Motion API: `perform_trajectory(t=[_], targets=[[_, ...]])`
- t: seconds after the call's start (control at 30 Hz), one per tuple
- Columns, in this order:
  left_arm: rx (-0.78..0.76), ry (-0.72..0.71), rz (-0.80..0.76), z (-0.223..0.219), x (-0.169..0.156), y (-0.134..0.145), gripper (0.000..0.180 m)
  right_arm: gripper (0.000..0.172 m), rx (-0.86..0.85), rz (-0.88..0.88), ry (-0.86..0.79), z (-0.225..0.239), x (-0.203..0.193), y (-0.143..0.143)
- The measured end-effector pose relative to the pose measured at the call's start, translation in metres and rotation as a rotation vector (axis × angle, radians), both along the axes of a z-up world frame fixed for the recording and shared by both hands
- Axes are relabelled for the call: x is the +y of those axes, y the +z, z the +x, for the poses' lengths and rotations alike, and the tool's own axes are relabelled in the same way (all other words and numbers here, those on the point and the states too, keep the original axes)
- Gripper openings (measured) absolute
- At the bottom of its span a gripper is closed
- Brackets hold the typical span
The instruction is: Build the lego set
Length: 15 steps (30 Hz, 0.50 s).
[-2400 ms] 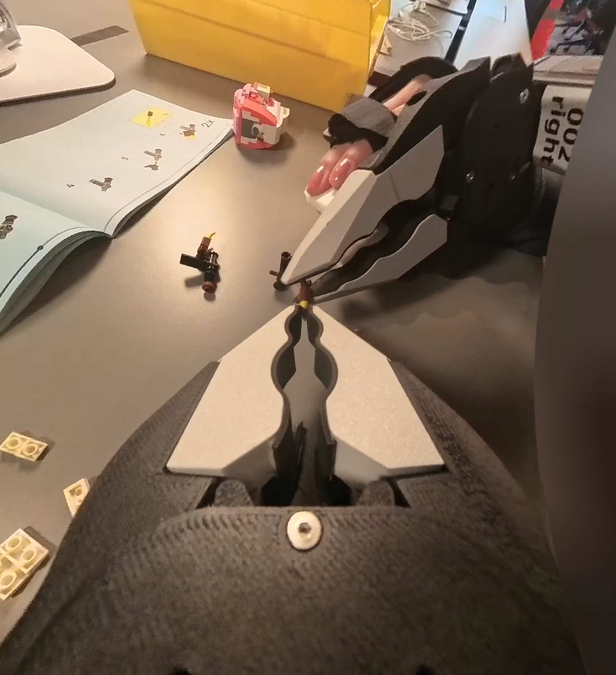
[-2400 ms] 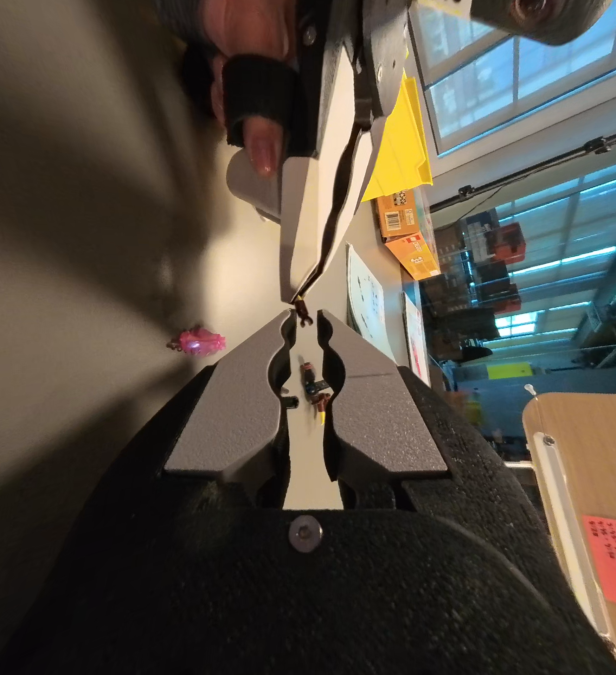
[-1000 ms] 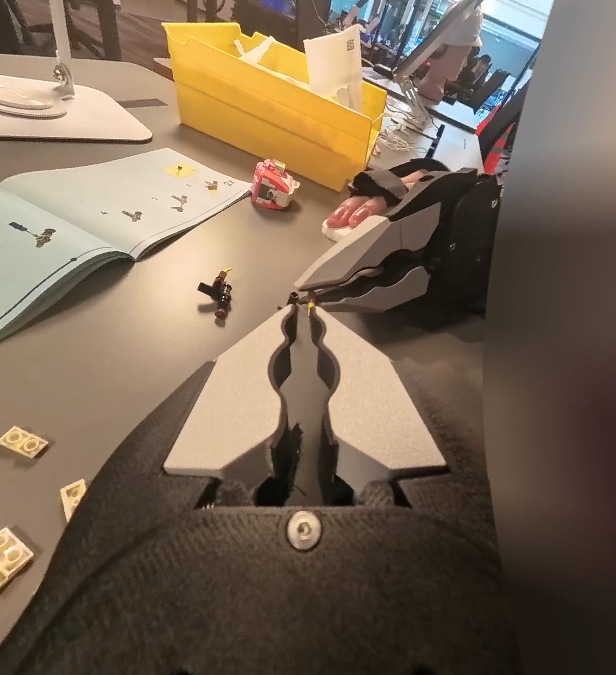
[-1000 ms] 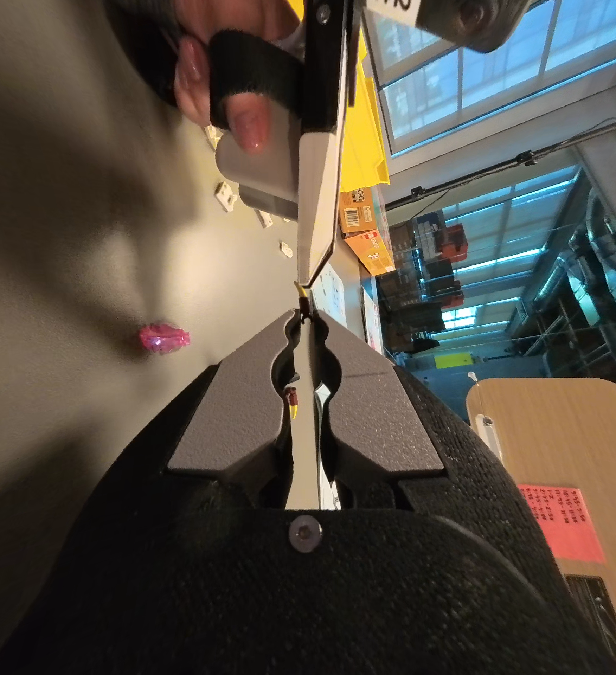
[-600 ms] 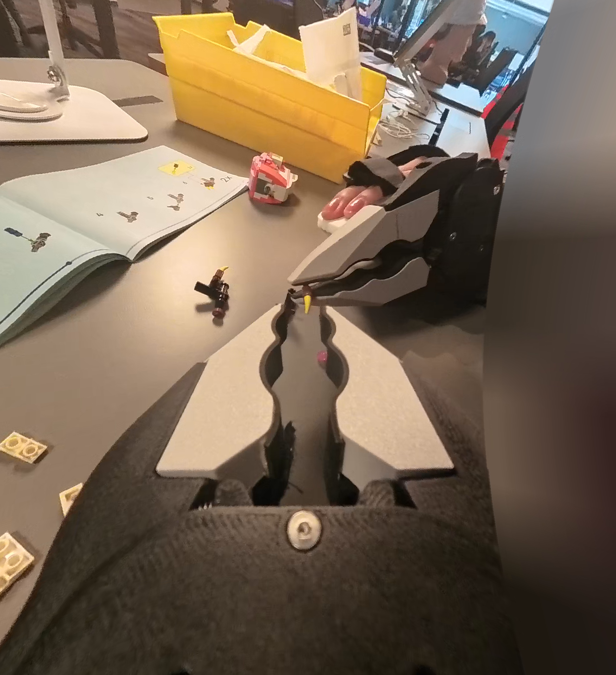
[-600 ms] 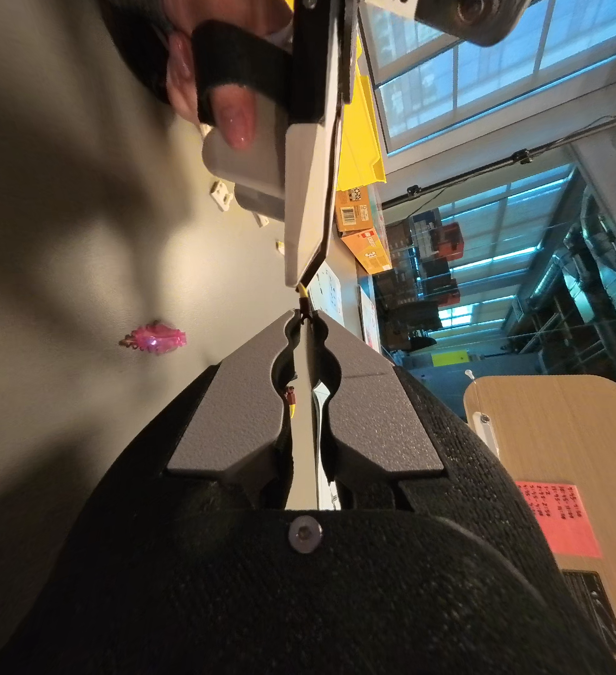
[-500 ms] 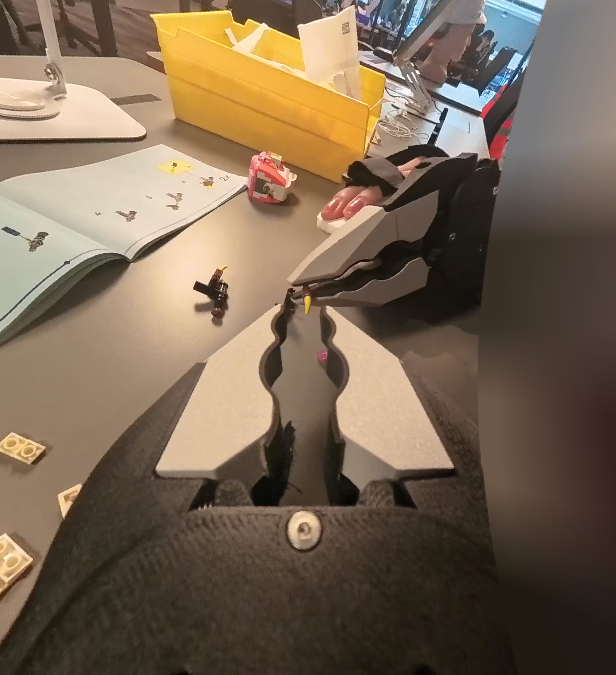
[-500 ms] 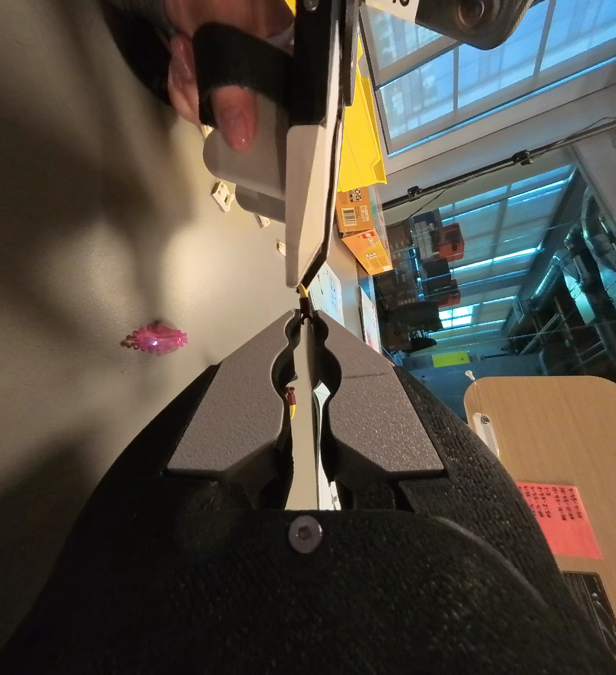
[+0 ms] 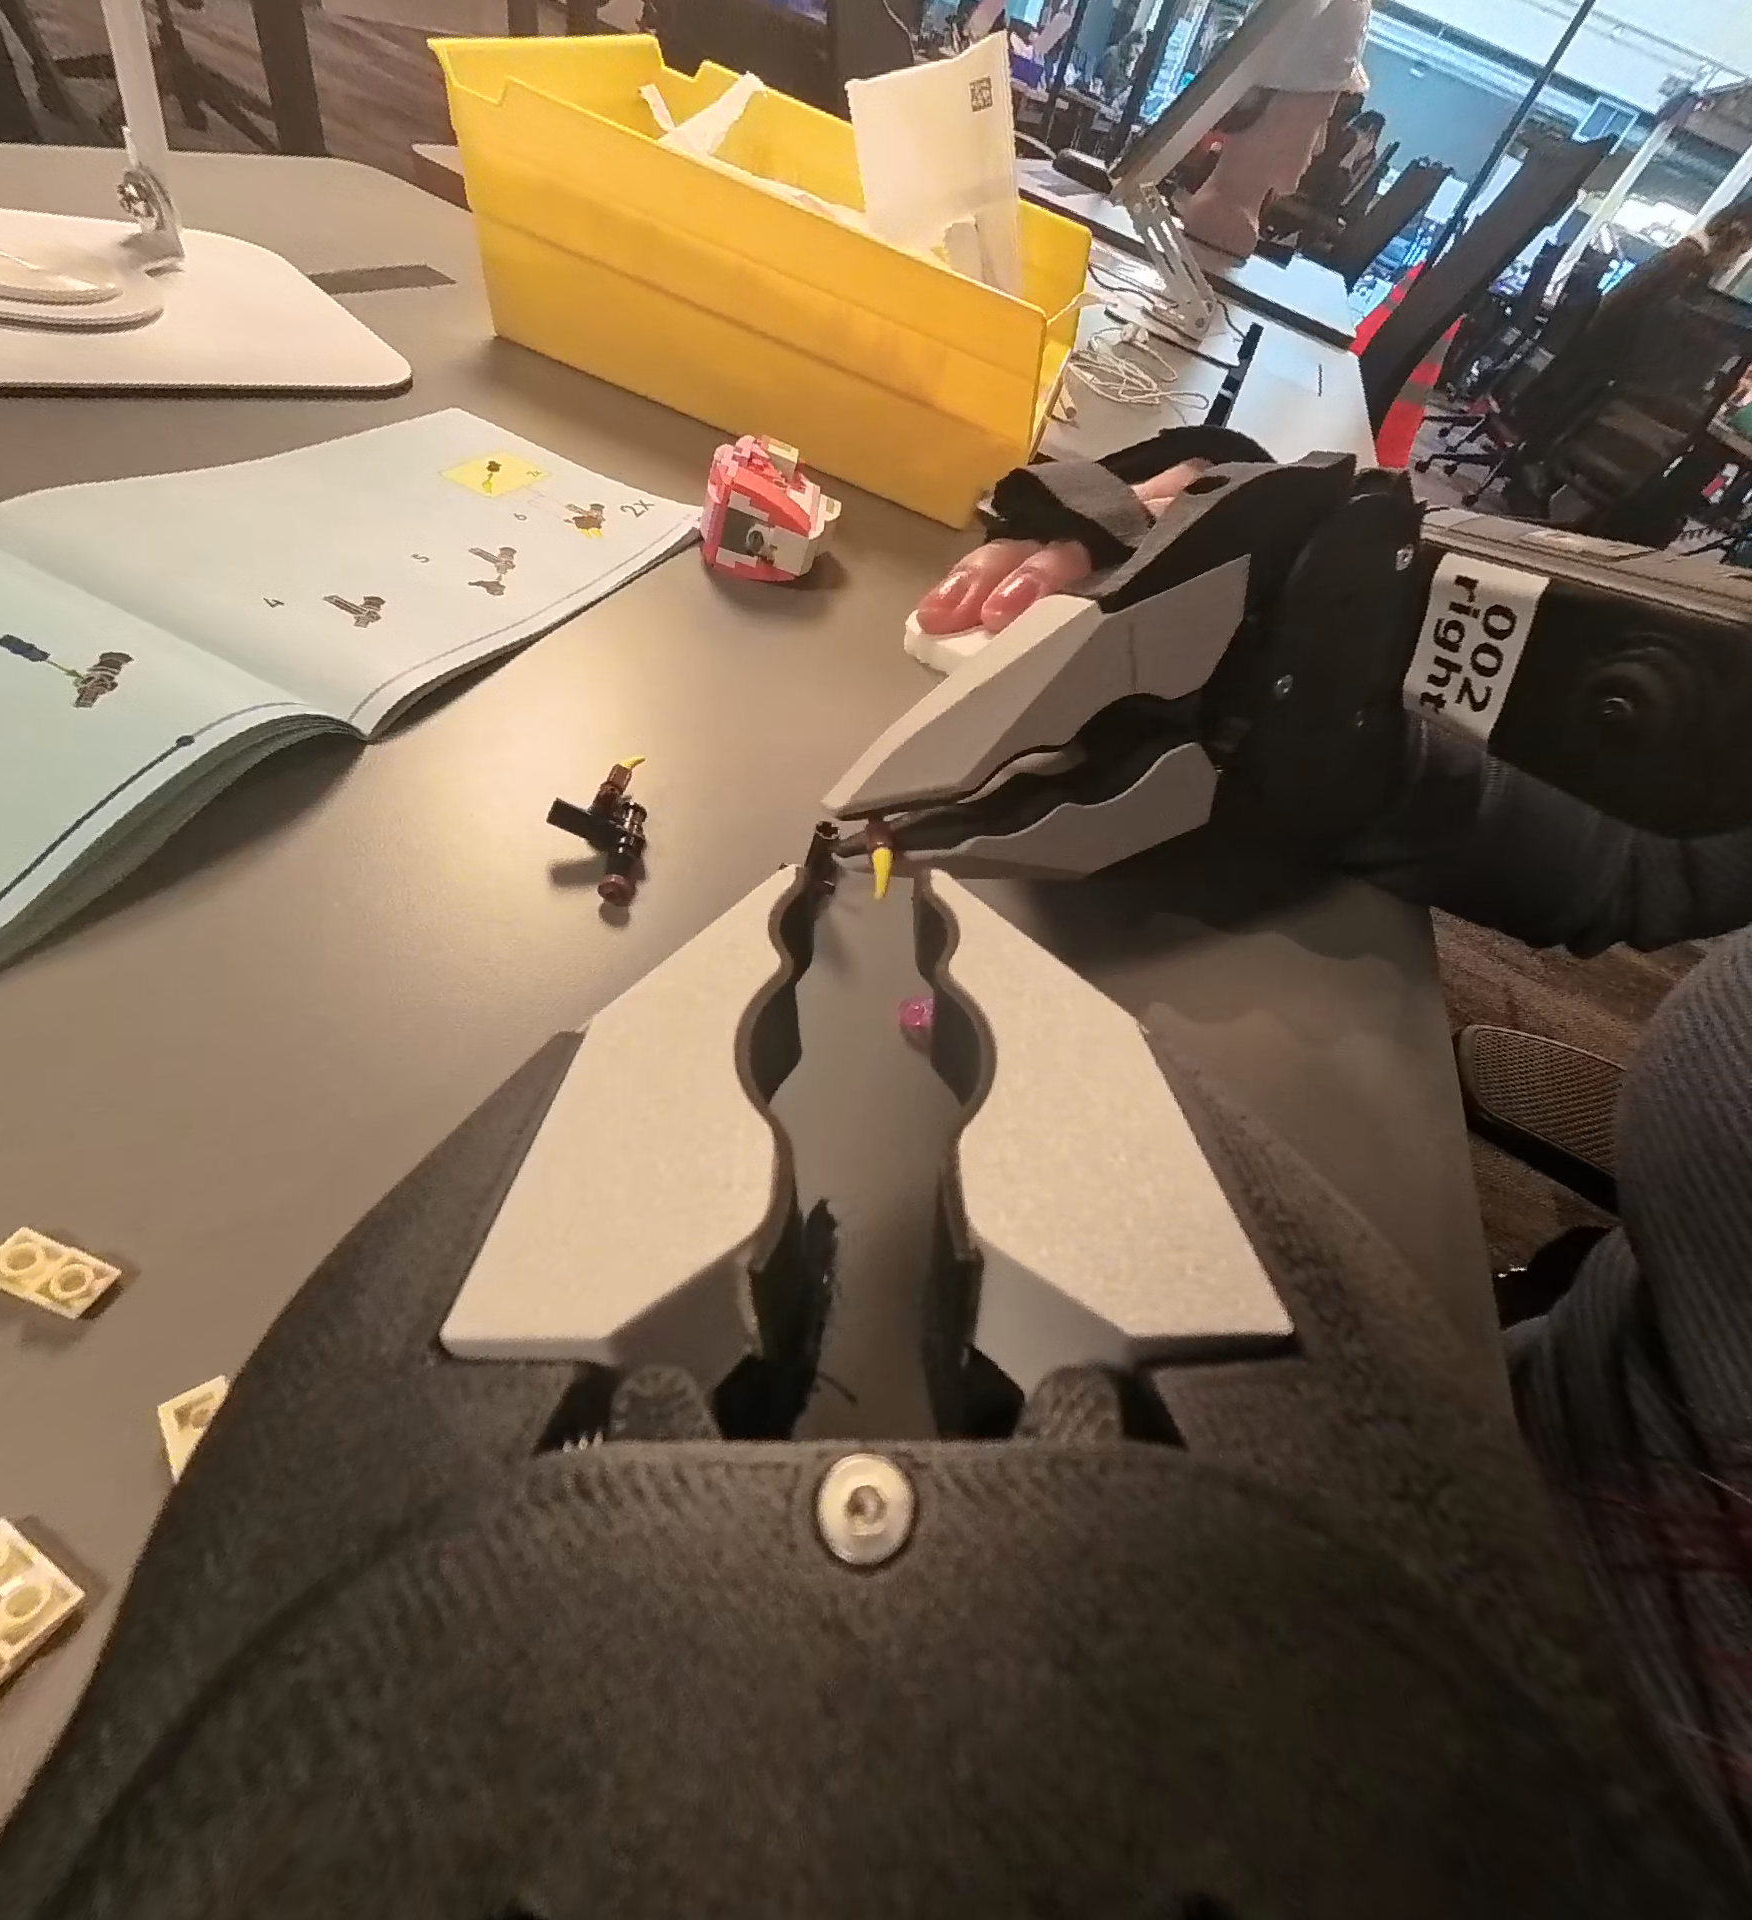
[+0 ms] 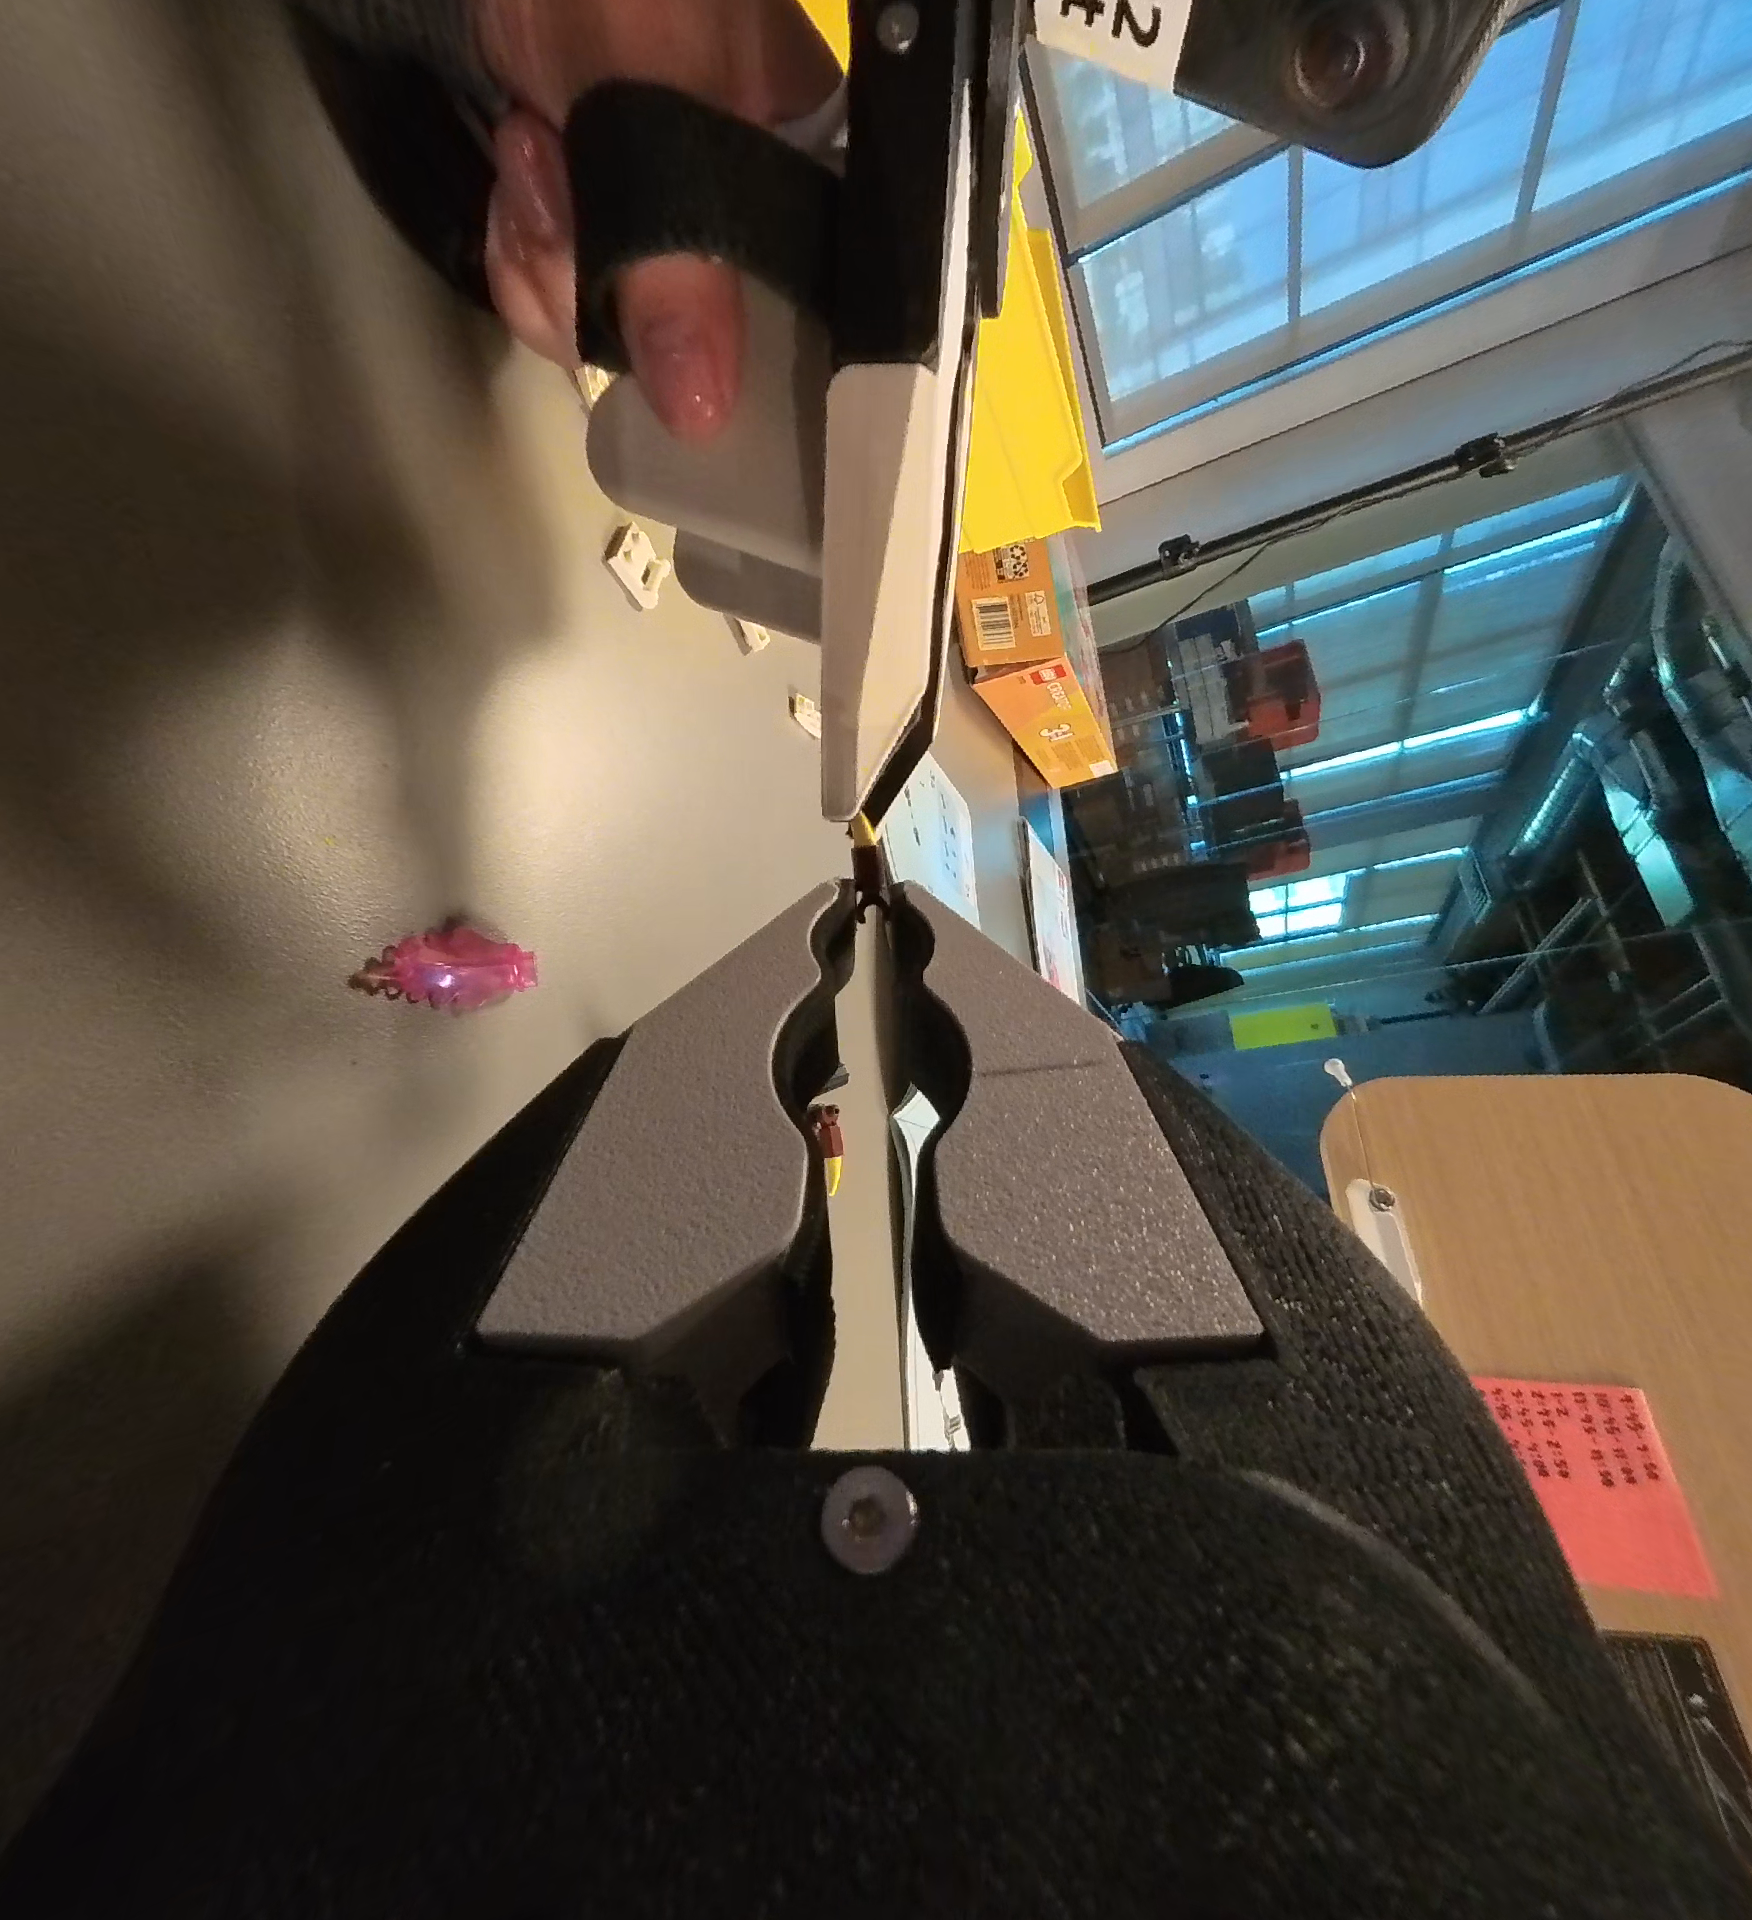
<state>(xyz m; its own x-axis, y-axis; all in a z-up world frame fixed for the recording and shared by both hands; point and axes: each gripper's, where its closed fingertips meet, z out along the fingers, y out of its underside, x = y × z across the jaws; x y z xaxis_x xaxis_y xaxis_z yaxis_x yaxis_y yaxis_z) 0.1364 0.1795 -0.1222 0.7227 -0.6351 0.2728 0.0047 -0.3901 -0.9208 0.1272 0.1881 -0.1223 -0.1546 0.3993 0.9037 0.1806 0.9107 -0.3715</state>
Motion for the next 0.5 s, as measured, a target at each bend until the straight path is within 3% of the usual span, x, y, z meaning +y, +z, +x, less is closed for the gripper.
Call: perform_trajectory(t=[0.5], targets=[[-0.004, -0.007, 0.002, 0.0007, -0.0008, 0.0006, 0.021, 0.004, 0.006, -0.005, 0.006, -0.0006, -0.0008, 0.0010]])
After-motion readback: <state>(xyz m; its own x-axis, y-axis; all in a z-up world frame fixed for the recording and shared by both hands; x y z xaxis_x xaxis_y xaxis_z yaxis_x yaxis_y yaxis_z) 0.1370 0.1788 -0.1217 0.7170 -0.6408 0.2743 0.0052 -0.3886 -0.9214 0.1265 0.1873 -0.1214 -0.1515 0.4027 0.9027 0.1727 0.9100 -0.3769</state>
